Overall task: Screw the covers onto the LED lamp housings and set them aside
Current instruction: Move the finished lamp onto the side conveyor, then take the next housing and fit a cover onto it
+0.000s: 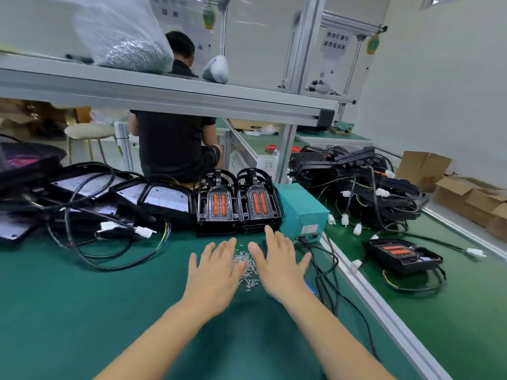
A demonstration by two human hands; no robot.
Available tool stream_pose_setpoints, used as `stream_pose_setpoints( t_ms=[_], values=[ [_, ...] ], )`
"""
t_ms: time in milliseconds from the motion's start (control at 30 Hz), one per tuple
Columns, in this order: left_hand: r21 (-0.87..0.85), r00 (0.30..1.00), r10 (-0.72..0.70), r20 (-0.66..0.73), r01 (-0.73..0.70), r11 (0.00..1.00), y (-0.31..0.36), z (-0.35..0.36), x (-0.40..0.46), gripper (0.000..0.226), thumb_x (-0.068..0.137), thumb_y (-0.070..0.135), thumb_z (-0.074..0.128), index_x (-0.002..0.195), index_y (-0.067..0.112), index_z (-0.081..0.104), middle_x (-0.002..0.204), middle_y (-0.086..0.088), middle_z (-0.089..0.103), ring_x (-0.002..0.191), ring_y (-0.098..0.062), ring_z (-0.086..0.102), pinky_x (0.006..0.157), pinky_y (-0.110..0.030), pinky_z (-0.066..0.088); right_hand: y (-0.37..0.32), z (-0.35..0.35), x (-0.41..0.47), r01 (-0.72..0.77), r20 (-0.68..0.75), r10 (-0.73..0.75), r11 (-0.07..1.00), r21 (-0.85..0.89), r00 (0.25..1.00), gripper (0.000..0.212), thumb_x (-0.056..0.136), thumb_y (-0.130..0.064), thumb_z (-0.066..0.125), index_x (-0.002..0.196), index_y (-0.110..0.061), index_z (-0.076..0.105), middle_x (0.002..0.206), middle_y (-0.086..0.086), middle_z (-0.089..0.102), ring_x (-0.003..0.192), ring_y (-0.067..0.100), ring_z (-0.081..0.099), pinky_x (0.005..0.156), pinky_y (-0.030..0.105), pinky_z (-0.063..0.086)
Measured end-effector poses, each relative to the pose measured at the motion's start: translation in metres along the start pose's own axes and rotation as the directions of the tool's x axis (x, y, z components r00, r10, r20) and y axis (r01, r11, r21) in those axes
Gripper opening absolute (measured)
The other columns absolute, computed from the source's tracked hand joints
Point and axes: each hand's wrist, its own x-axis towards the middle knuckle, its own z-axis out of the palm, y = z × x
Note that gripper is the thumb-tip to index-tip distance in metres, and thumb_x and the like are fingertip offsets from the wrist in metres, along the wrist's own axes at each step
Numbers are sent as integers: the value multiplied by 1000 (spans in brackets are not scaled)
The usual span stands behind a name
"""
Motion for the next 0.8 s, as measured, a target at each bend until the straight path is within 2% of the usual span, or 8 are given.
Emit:
stream_pose_setpoints(
  t_ms=[267,467,633,800],
  values=[
    [107,991,-87,-99,98,989,-61,-13,-30,58,101,45,25,151,26,3,159,9,10,146,-14,1,117,-44,2,-49,34,-7,135,73,-134,991,-20,988,63,101,-57,22,156,-32,5,164,-3,4,150,16,0,114,58,-10],
    [157,970,-192,-149,215,964,-121,-9,-62,58,100,48,28,151,27,11,158,12,10,146,-12,3,118,-39,4,-87,54,1,264,123,-255,963,-59,959,65,100,-56,31,156,-30,9,164,-2,6,150,17,1,113,61,-9],
    [193,956,-247,-159,276,942,-149,-4,-74,56,100,51,21,151,28,15,159,10,6,146,-11,-1,117,-40,2,-127,57,22,350,48,-346,932,-97,937,67,100,-51,39,155,-29,9,163,-2,9,150,20,1,114,61,-8],
    [99,949,-255,-185,276,956,-153,-2,-73,53,100,50,23,149,30,21,158,13,9,145,-8,-1,117,-35,-3,-159,54,43,404,-60,-418,899,-167,906,60,100,-42,47,150,-23,21,156,-2,22,147,23,12,115,62,0]
  ],
)
